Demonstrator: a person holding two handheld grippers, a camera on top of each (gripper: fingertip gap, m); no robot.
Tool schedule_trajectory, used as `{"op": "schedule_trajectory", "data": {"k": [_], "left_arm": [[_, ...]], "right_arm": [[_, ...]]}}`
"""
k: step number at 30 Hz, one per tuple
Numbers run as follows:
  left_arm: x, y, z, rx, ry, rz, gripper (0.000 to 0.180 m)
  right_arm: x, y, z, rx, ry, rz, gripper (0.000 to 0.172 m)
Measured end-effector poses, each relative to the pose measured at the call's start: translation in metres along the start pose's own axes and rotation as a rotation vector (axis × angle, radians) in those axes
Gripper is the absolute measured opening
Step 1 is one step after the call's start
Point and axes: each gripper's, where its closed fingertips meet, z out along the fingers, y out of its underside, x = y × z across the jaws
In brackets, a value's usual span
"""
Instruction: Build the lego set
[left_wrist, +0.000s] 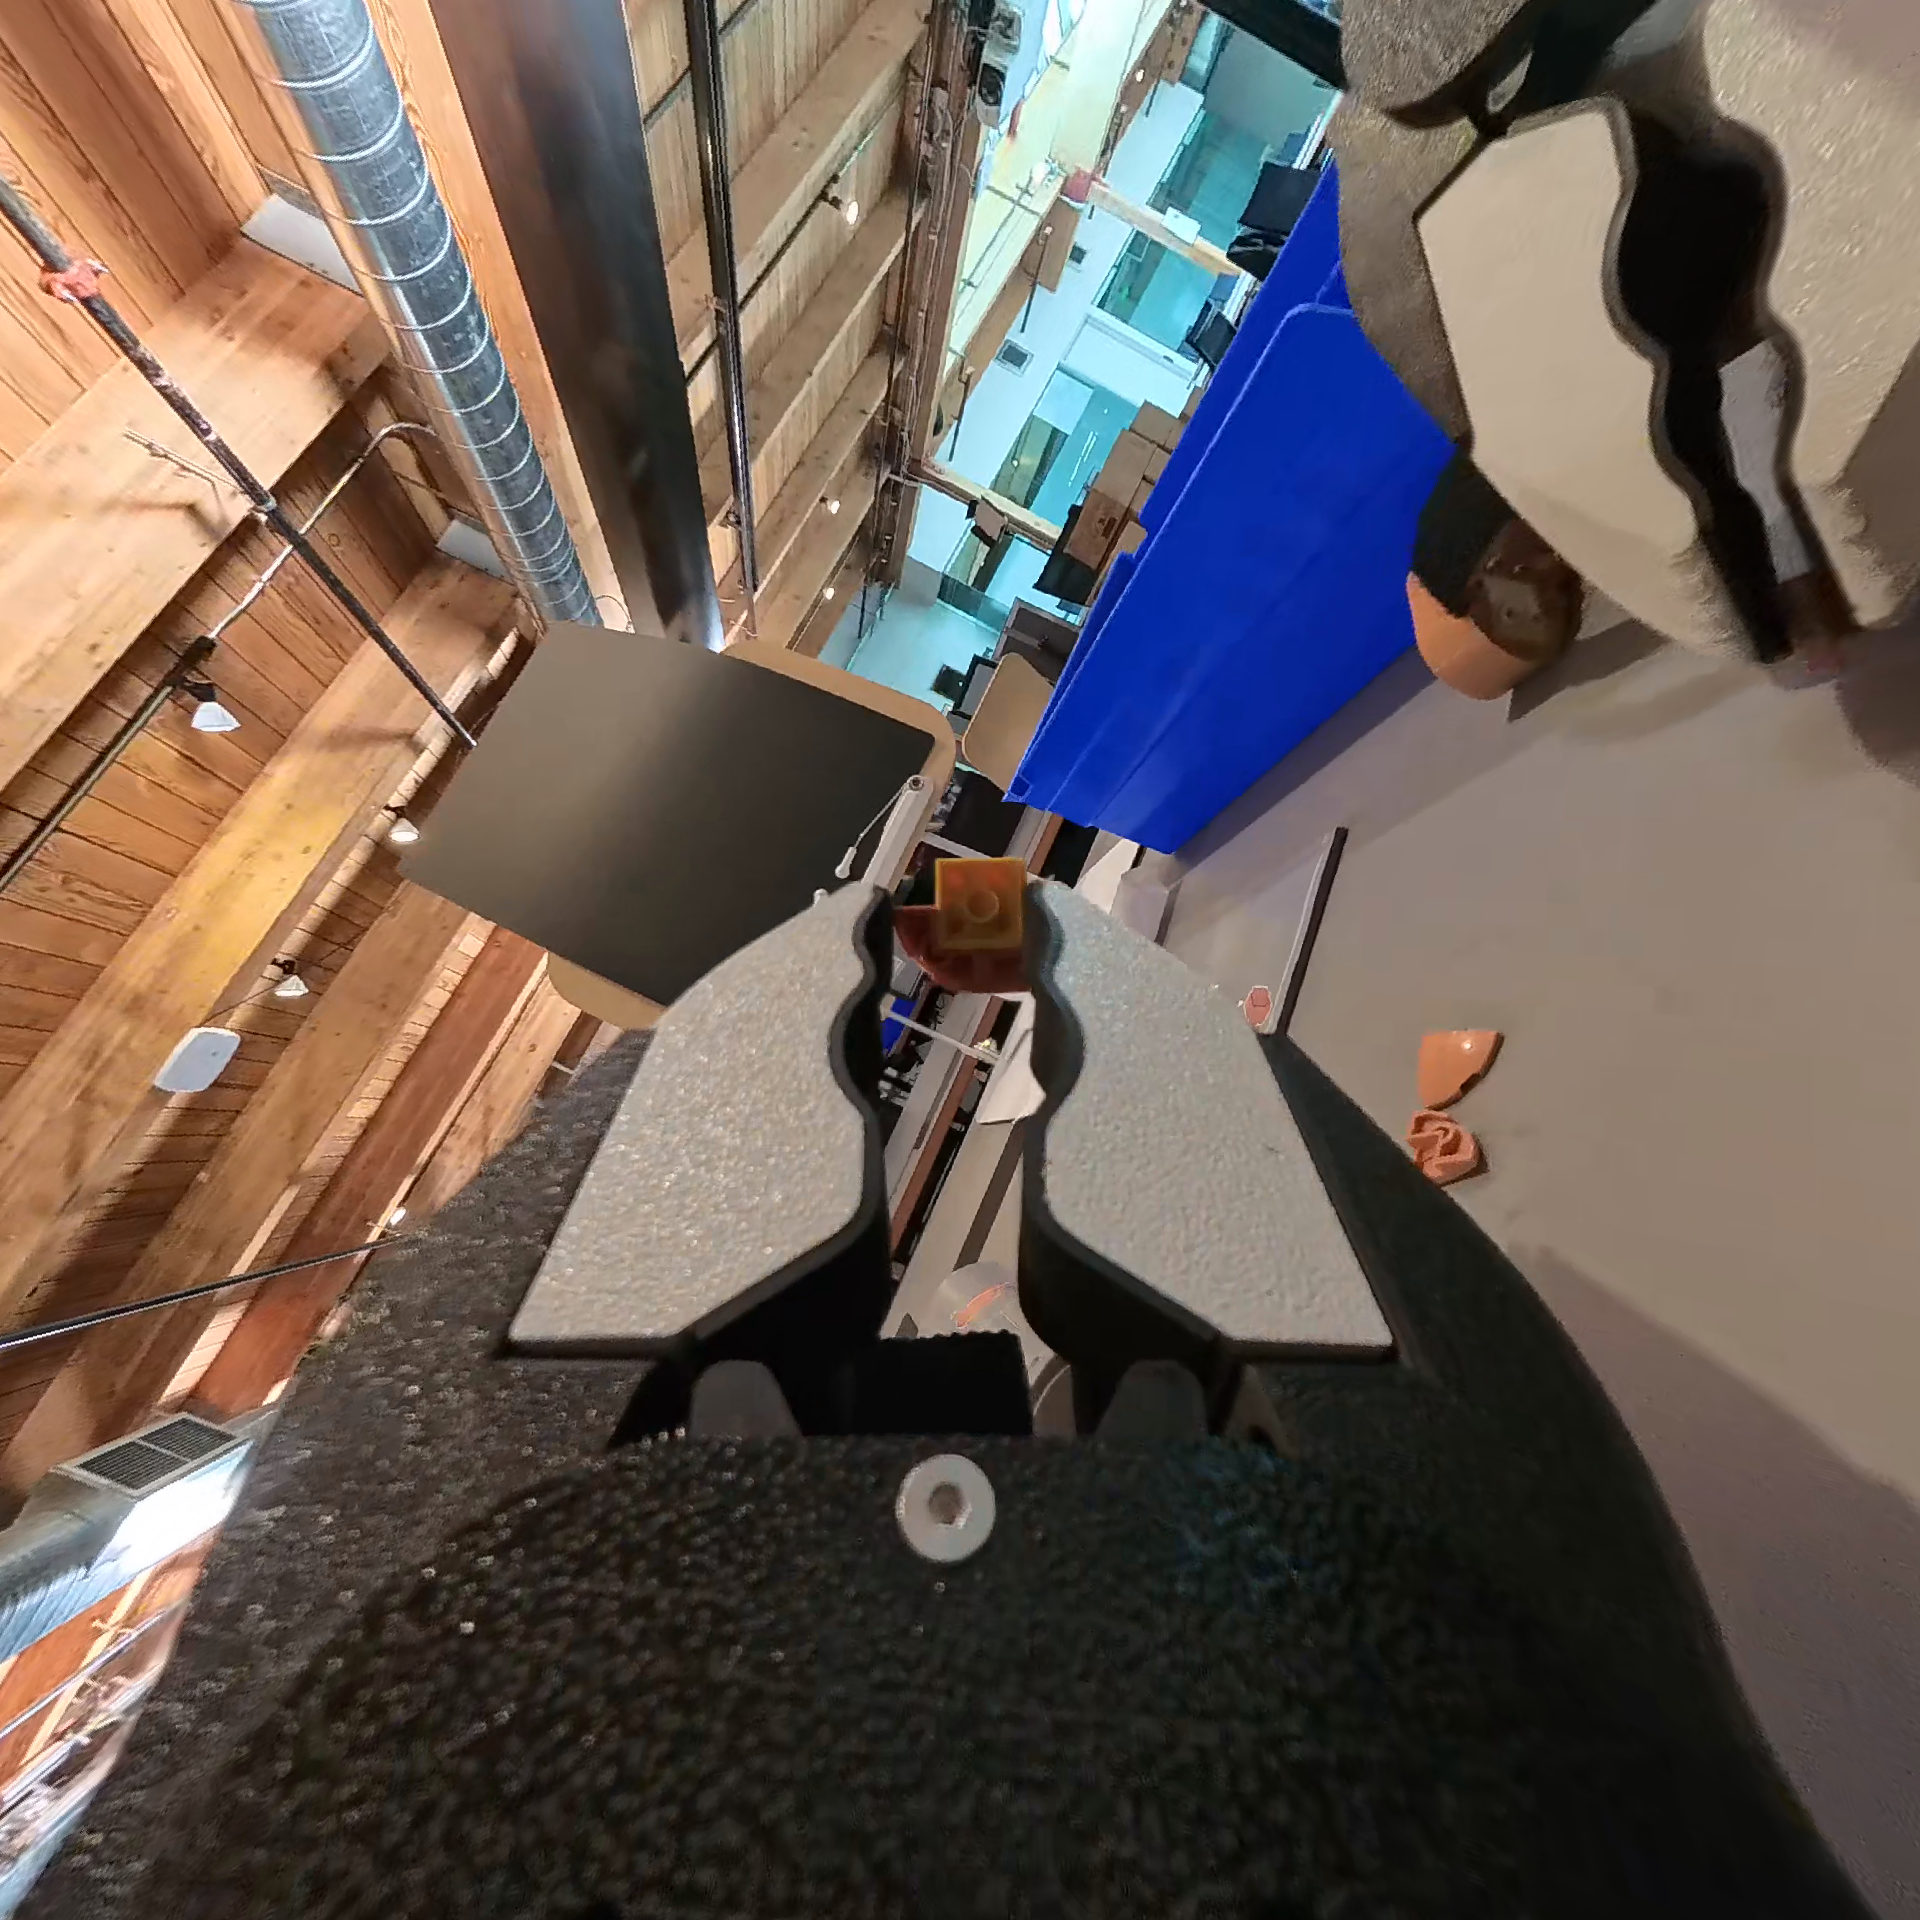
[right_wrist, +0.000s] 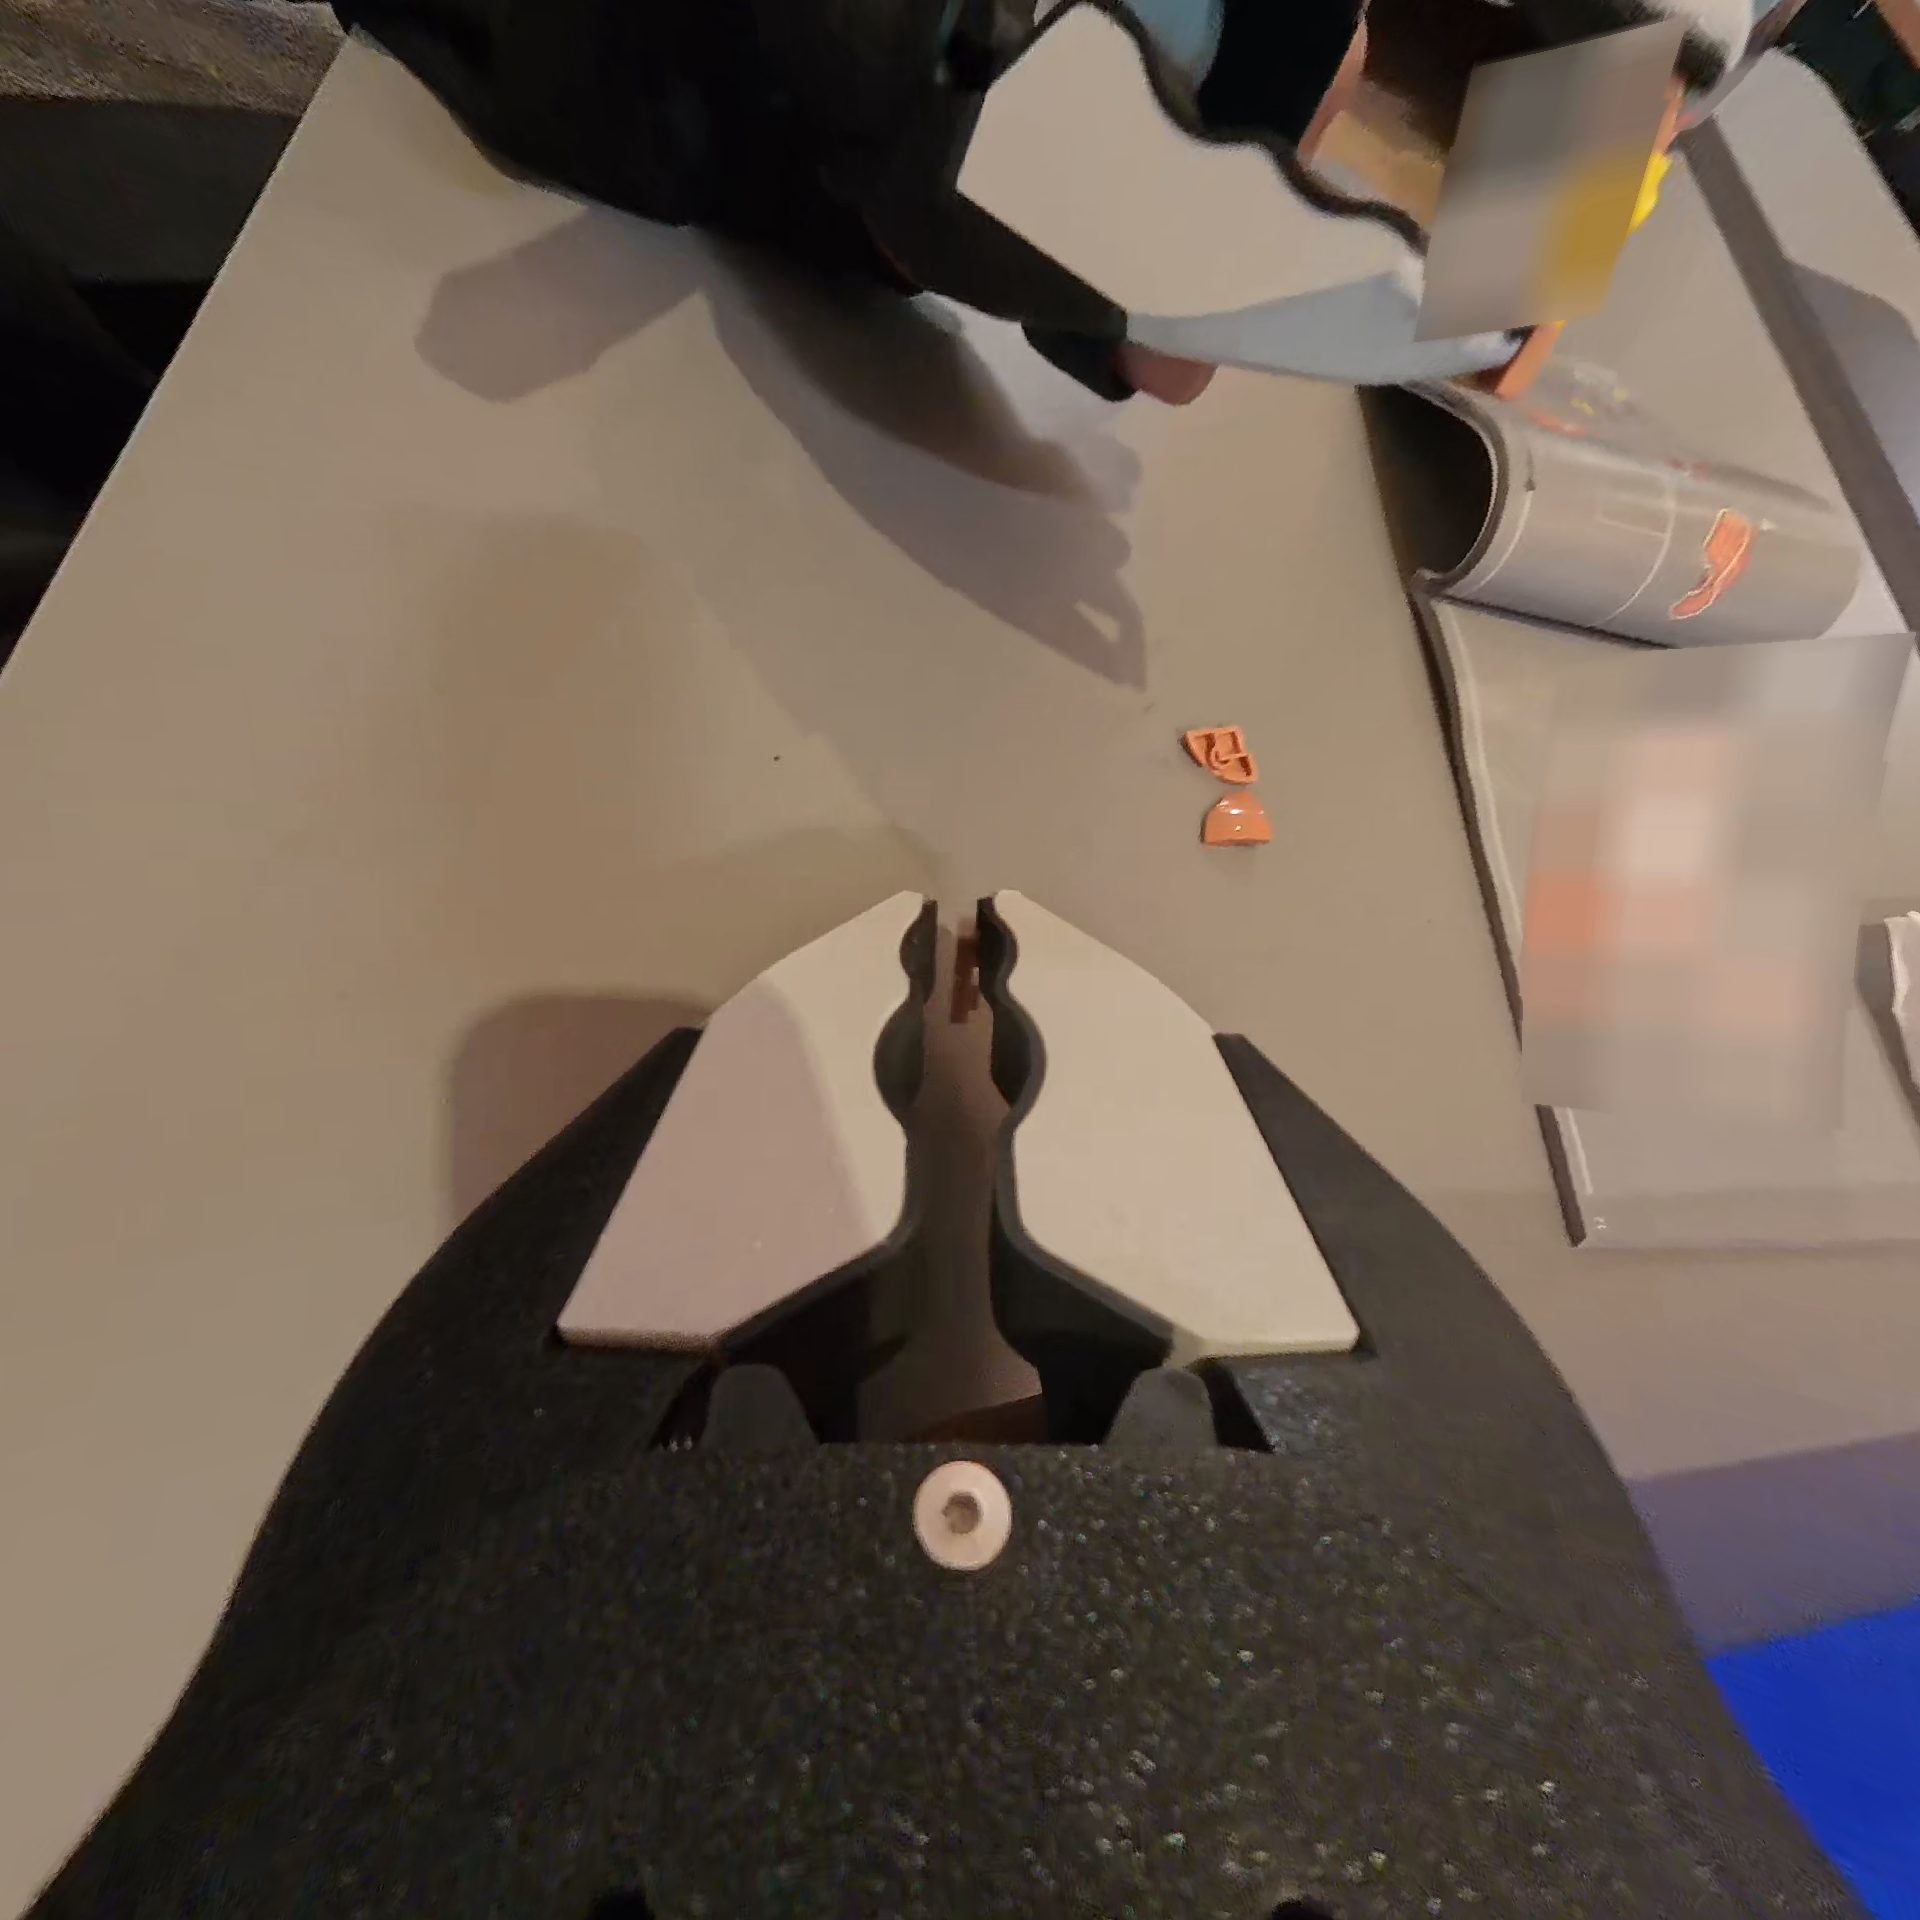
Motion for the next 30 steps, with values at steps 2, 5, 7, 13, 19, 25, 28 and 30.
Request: {"op": "schedule_trajectory", "data": {"k": [2, 5, 7, 13, 19, 25, 28, 30], "left_arm": [[0.000, 0.000, -0.001, 0.000, 0.008, -0.005, 0.023], [0.000, 0.000, -0.001, -0.002, 0.018, -0.019, 0.023], [0.000, 0.000, -0.002, -0.003, 0.023, -0.027, 0.023], [0.002, -0.002, -0.001, -0.006, 0.031, -0.031, 0.023], [0.006, -0.006, 0.000, -0.004, 0.039, -0.019, 0.023], [0.008, -0.007, 0.000, -0.004, 0.048, -0.023, 0.023], [0.008, -0.008, 0.000, 0.000, 0.052, -0.034, 0.024], [0.007, -0.009, 0.000, 0.002, 0.051, -0.042, 0.023]], "right_arm": [[0.000, 0.003, -0.001, -0.008, -0.021, 0.025, 0.014], [-0.002, 0.009, -0.006, -0.034, -0.037, 0.052, 0.021], [-0.002, 0.012, -0.010, -0.058, -0.022, 0.067, 0.021], [0.000, 0.022, -0.007, -0.136, 0.019, 0.143, 0.017], [0.003, 0.026, 0.001, -0.171, 0.029, 0.159, 0.019], [-0.002, 0.024, 0.009, -0.199, -0.044, 0.248, 0.018], [-0.009, 0.021, 0.010, -0.209, -0.076, 0.272, 0.019], [-0.019, 0.016, 0.010, -0.210, -0.109, 0.274, 0.019]]}}
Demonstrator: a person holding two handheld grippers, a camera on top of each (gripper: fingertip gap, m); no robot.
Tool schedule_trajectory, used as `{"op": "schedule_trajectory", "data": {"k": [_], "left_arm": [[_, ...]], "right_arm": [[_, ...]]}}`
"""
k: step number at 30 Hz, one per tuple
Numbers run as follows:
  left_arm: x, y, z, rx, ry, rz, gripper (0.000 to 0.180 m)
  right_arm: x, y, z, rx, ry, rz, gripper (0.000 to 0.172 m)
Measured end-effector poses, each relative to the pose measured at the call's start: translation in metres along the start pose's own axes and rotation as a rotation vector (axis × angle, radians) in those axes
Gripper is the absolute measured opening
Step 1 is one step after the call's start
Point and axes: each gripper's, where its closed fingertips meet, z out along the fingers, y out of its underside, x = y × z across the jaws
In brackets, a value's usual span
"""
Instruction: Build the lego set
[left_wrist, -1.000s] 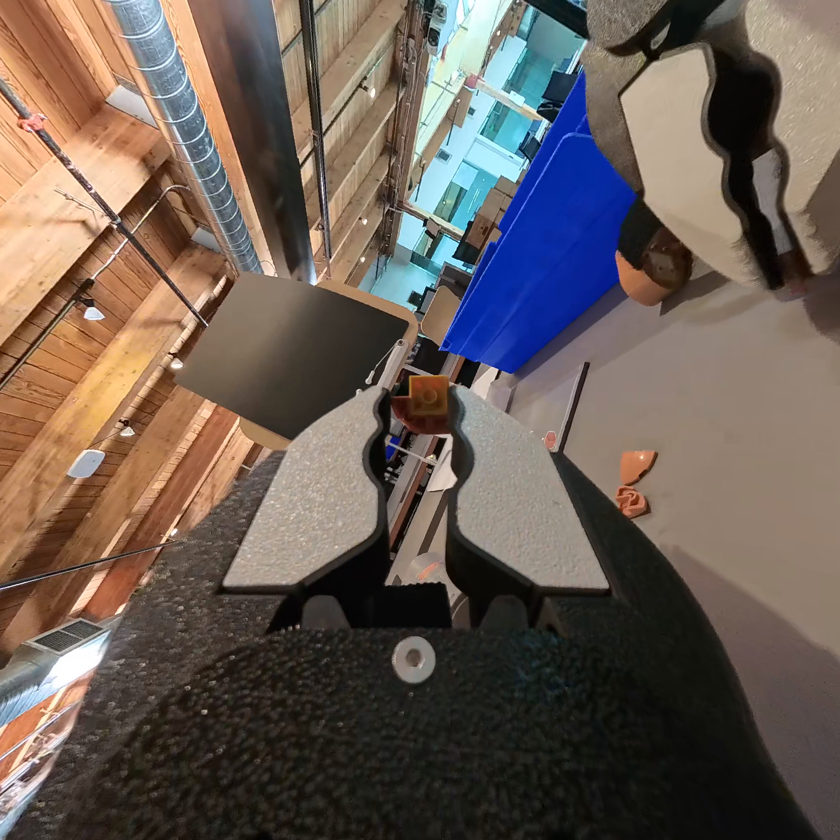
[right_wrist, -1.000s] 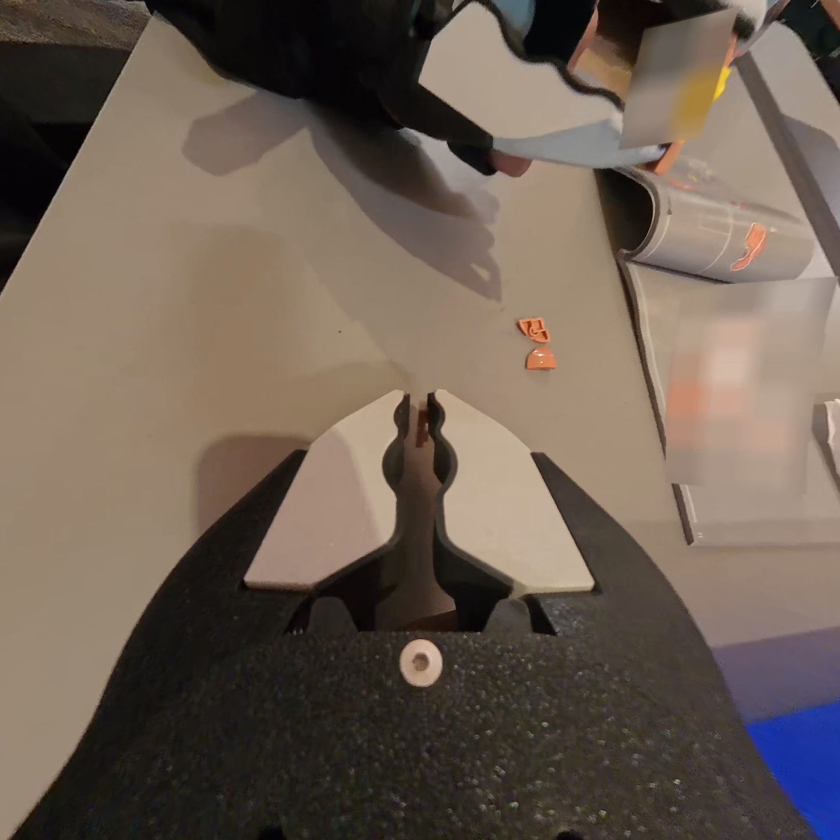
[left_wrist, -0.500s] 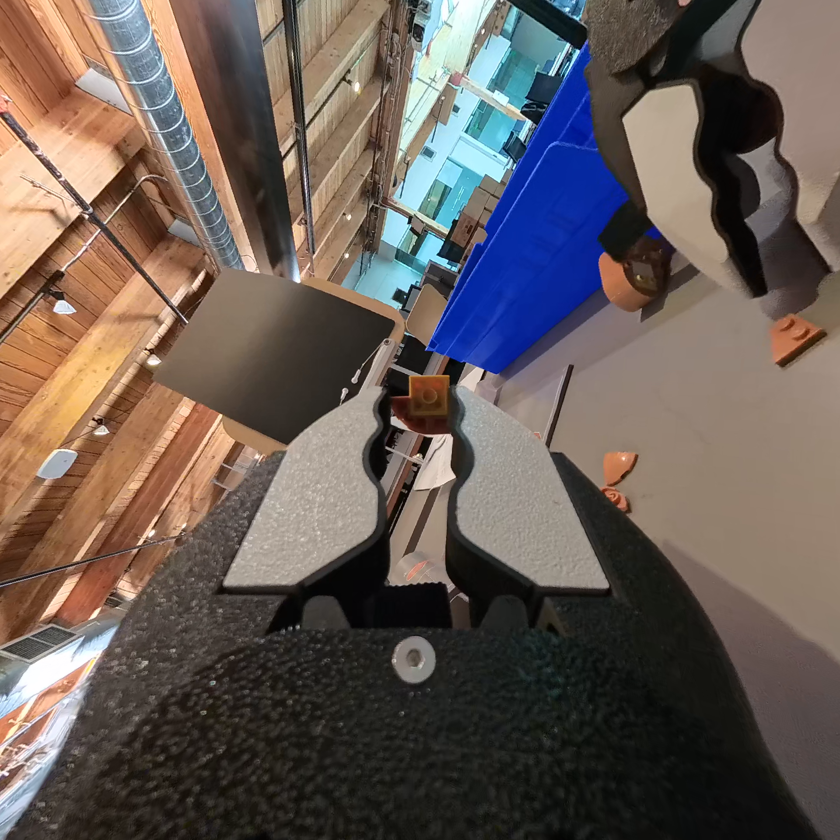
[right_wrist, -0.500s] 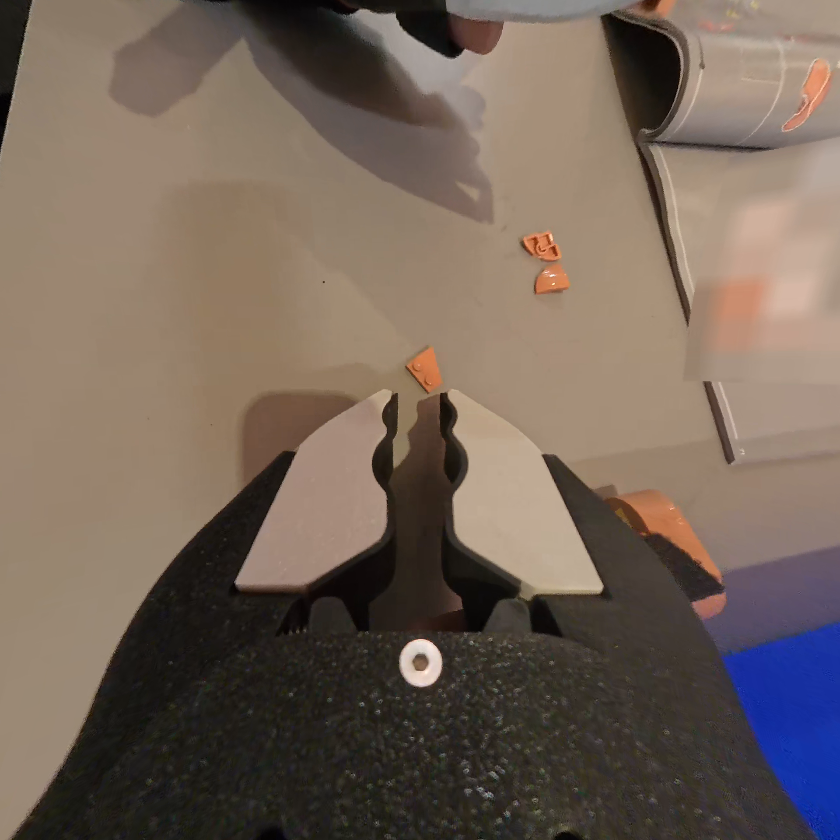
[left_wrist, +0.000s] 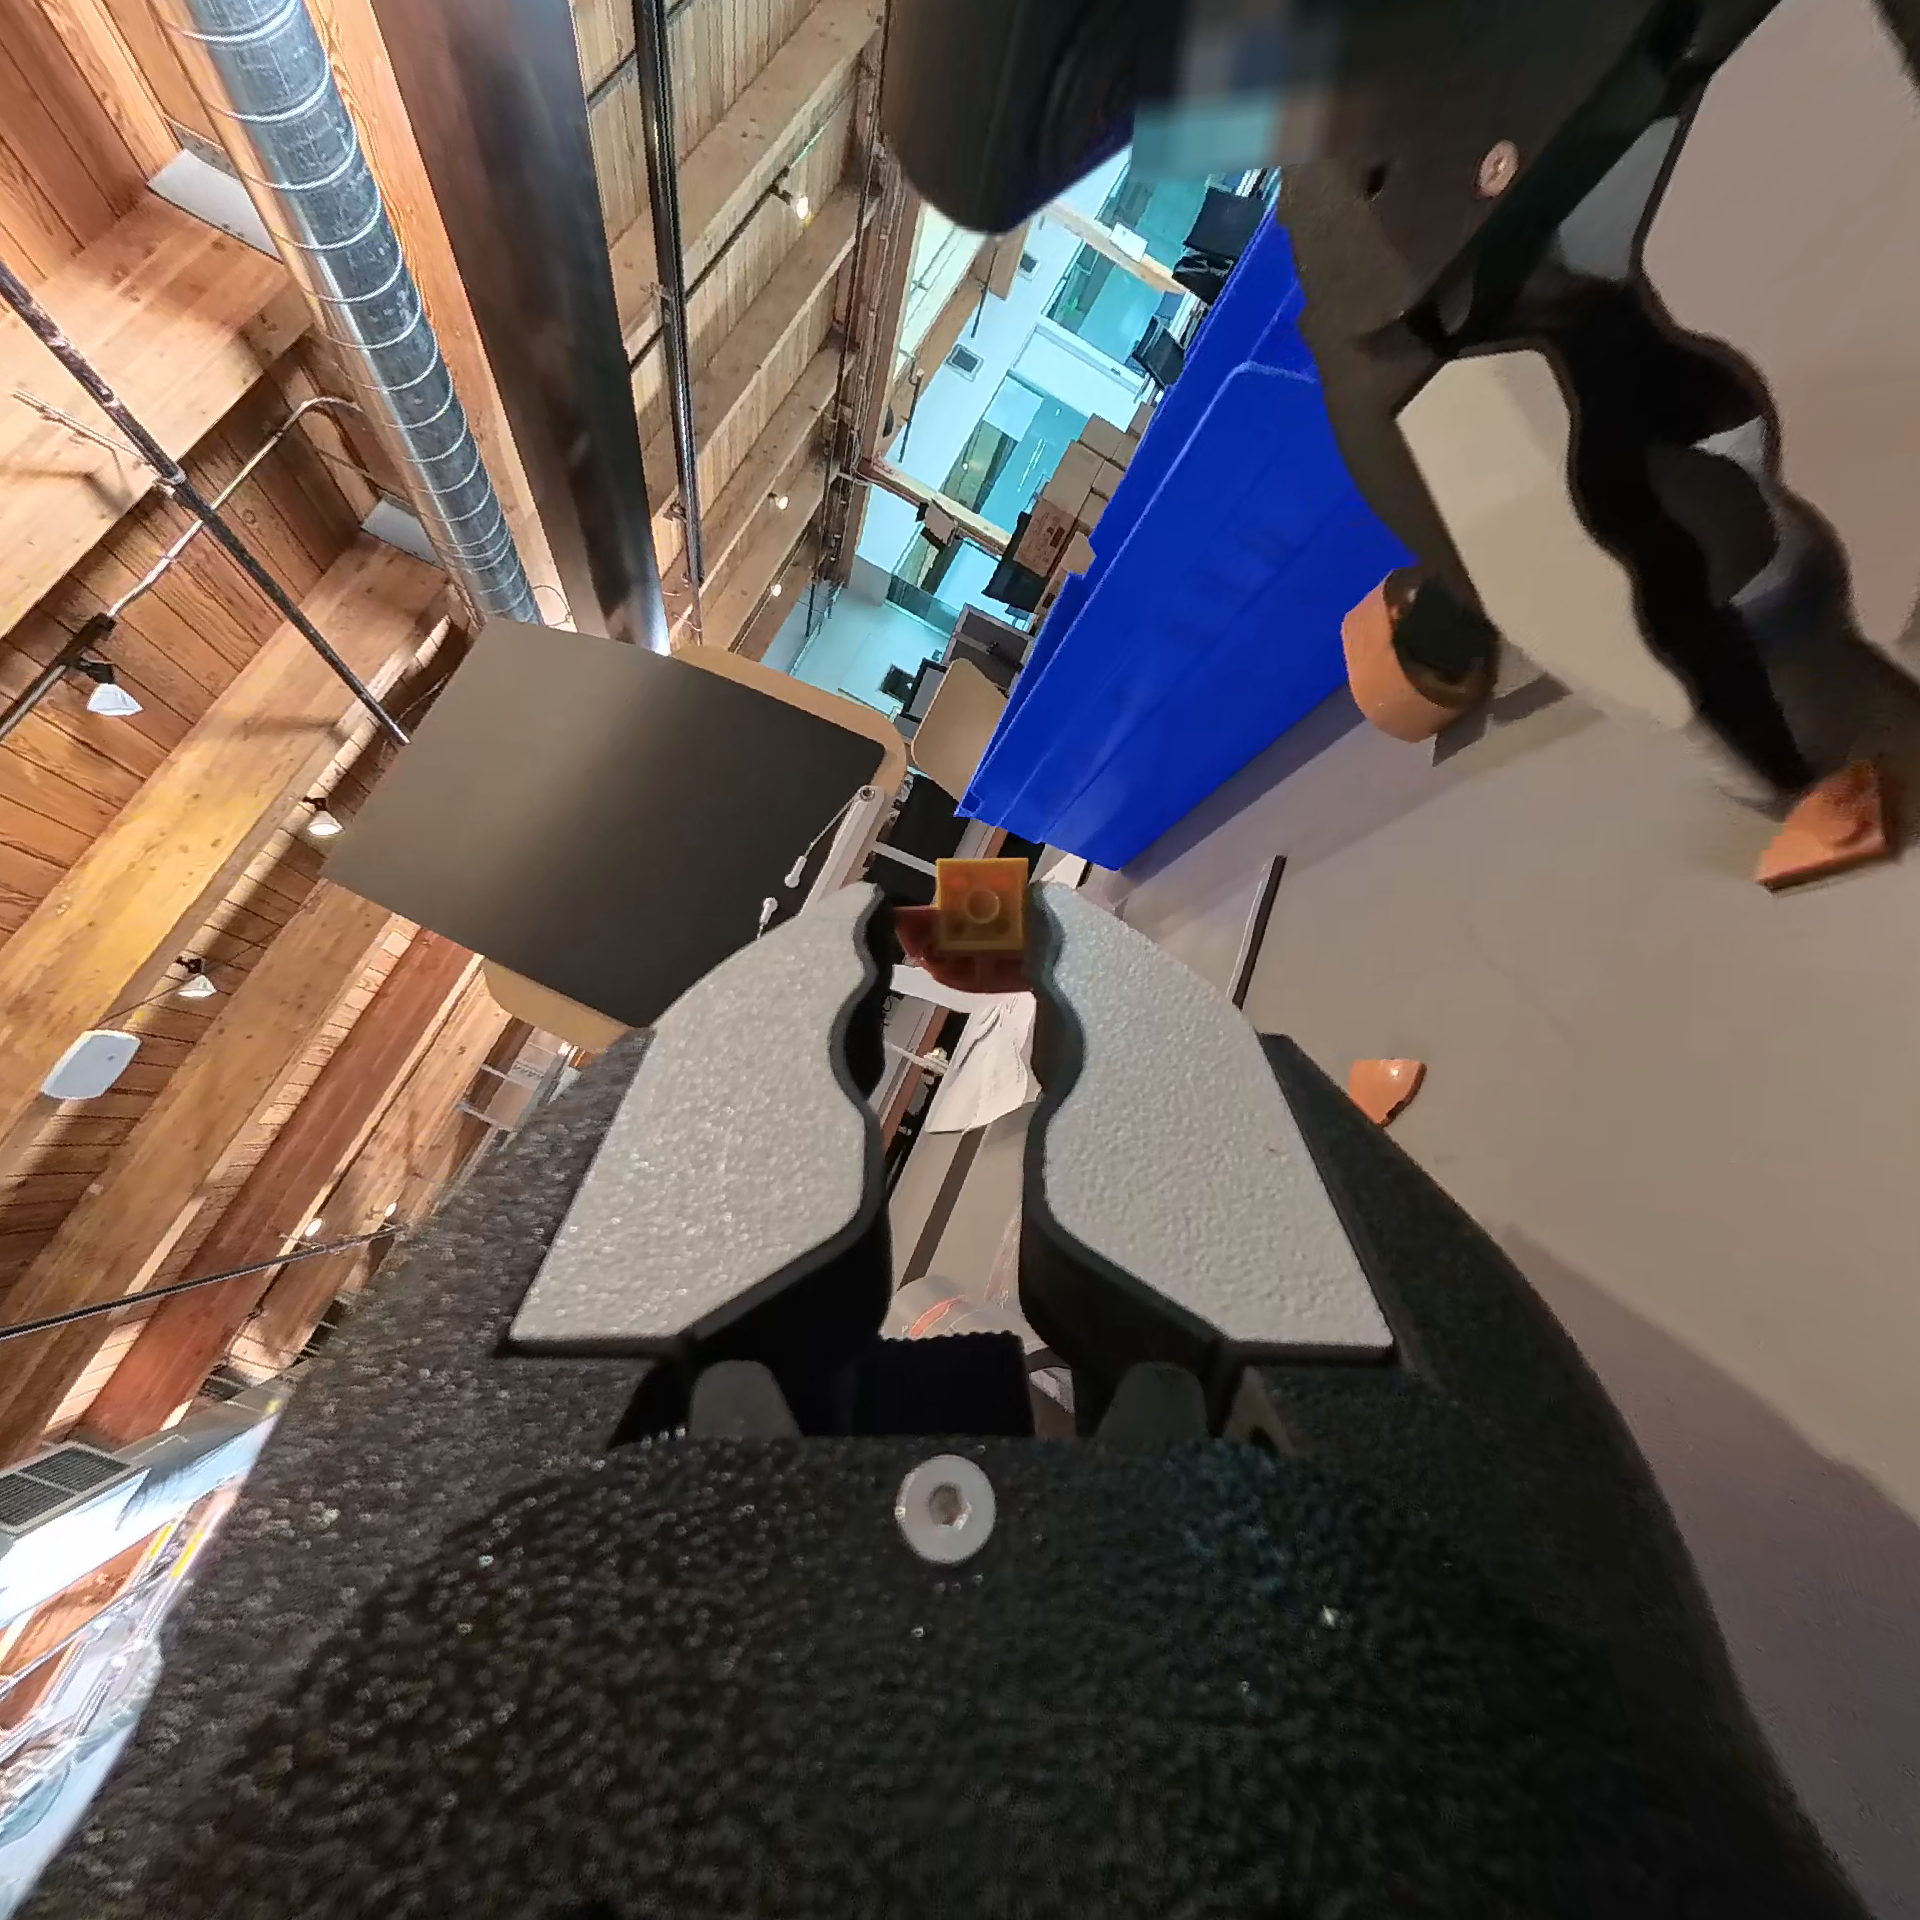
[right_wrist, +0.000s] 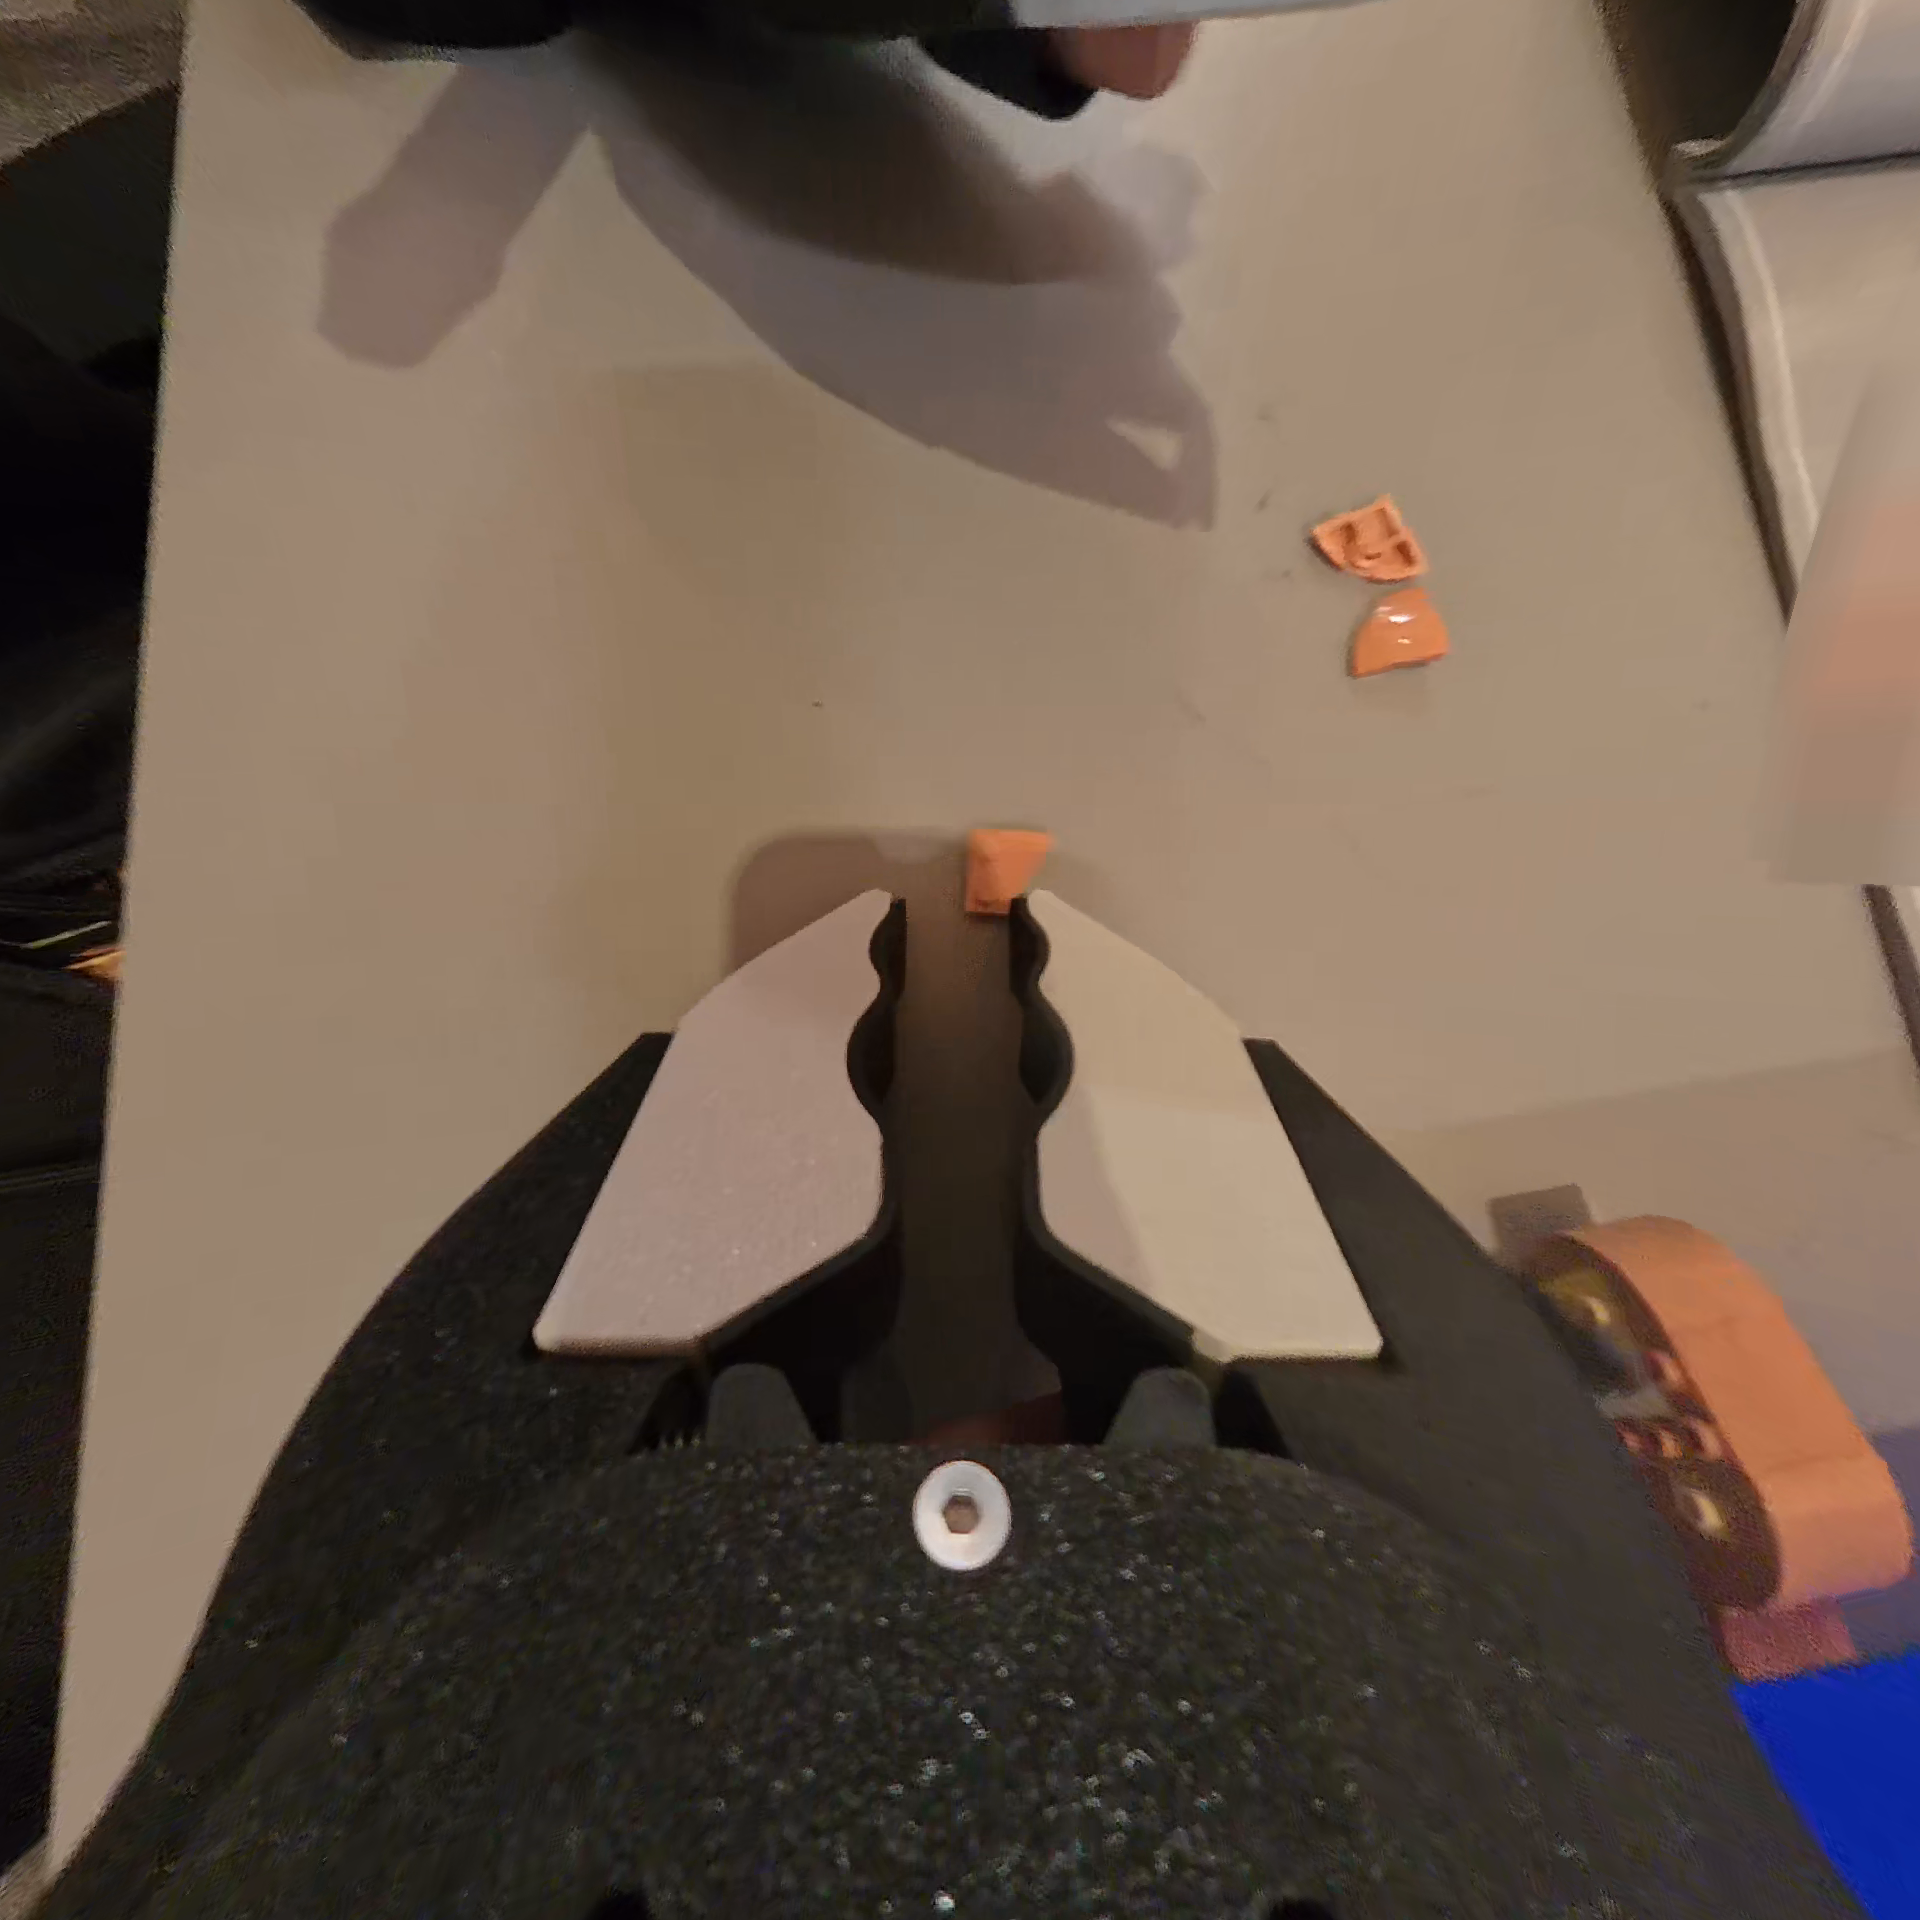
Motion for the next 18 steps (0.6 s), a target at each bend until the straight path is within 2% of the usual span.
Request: {"op": "schedule_trajectory", "data": {"k": [3, 5, 10, 18], "left_arm": [[-0.001, -0.001, -0.001, 0.005, -0.001, -0.016, 0.024], [-0.001, -0.002, -0.001, 0.008, 0.000, -0.023, 0.024], [-0.003, -0.006, -0.001, 0.022, -0.010, -0.038, 0.024], [-0.003, -0.013, -0.002, 0.052, -0.023, -0.039, 0.024]], "right_arm": [[-0.021, -0.002, 0.003, -0.007, -0.054, -0.077, 0.019], [-0.024, -0.003, 0.004, -0.018, -0.031, -0.139, 0.019], [0.006, -0.001, -0.008, -0.017, 0.074, -0.135, 0.019], [0.021, -0.002, 0.002, 0.015, 0.017, -0.170, 0.017]]}}
